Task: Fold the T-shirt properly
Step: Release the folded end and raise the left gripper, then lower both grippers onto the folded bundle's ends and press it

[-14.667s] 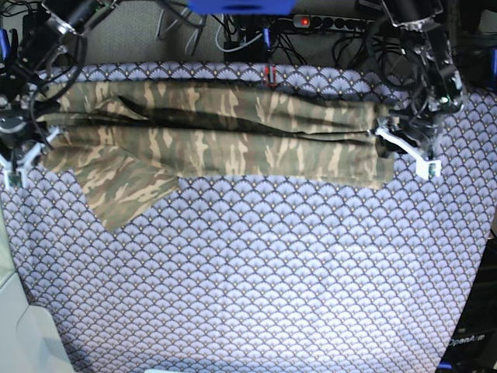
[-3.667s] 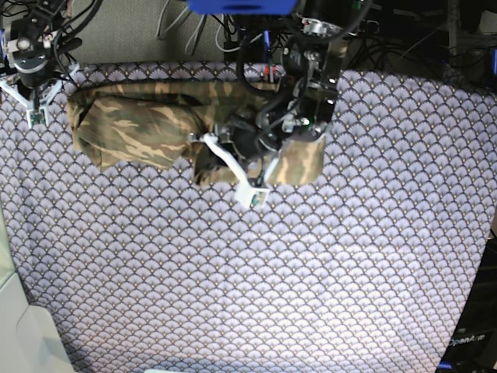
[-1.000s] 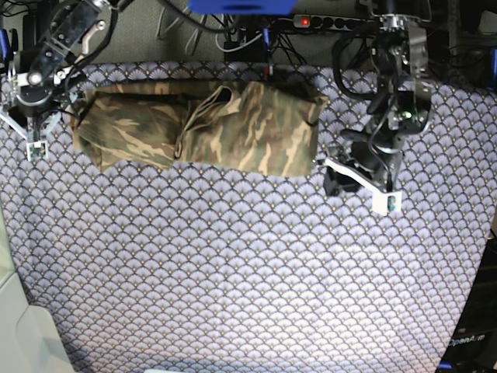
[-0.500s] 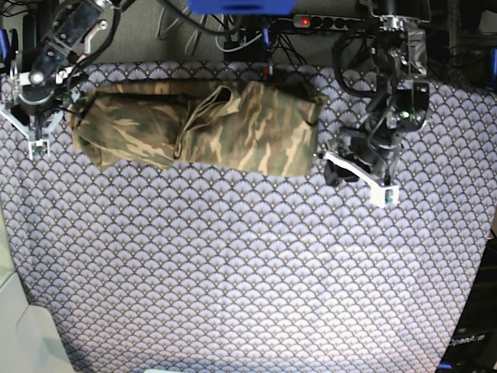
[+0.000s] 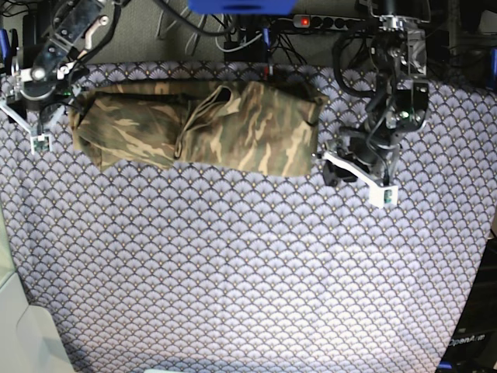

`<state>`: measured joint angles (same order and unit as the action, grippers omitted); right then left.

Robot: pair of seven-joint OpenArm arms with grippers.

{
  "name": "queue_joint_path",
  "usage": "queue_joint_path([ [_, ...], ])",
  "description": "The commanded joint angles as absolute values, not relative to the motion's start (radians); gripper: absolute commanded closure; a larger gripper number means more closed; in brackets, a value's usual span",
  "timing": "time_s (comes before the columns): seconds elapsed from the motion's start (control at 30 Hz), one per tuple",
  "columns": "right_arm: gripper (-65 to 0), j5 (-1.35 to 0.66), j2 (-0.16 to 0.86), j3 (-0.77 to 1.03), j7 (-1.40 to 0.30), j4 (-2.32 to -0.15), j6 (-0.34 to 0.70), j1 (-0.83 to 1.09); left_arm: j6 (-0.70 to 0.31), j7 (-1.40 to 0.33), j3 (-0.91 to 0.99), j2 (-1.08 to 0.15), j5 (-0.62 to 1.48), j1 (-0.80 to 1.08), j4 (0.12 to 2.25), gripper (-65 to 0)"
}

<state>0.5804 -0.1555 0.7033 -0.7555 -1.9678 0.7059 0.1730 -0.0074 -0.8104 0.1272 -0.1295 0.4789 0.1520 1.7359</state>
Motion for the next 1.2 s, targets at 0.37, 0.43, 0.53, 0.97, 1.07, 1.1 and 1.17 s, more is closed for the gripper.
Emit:
queue_joint_path([
  [0.37,-28.7,0.582,-0.157,0.674,-0.763,-2.040,0.698,0.107,-0.016,-0.789,0.127,-0.131,0.490,0.134,1.699,-22.6],
  [0.43,-28.6,0.582,-0.157,0.670,-0.808,-2.045,0.698,0.091,-0.016,-0.786,0.127,-0.131,0.490,0.134,1.678,-22.6],
  [0.53,-28.6,0.582,-0.157,0.677,-0.875,-2.045,0.698,0.058,-0.016,-0.785,0.127,-0.131,0.490,0.134,1.661,-22.6],
  [0.97,-28.6,0.582,-0.157,0.618,-0.914,-2.035,0.698,0.101,-0.015,-0.783,0.130,-0.130,0.489,0.133,1.669,-22.6],
  [1.07,-28.6,0.582,-0.157,0.615,-0.909,-2.018,0.698,0.099,-0.015,-0.783,0.125,-0.119,0.490,0.122,1.670,-22.6],
  [1.1,-28.6,0.582,-0.157,0.611,-0.897,-2.008,0.698,0.099,-0.016,-0.785,0.120,-0.108,0.487,0.119,1.670,-22.6],
  [1.17,-28.6,0.582,-0.157,0.622,-0.831,-1.977,0.698,0.101,-0.016,-0.785,0.099,-0.099,0.483,0.114,1.670,-22.6],
])
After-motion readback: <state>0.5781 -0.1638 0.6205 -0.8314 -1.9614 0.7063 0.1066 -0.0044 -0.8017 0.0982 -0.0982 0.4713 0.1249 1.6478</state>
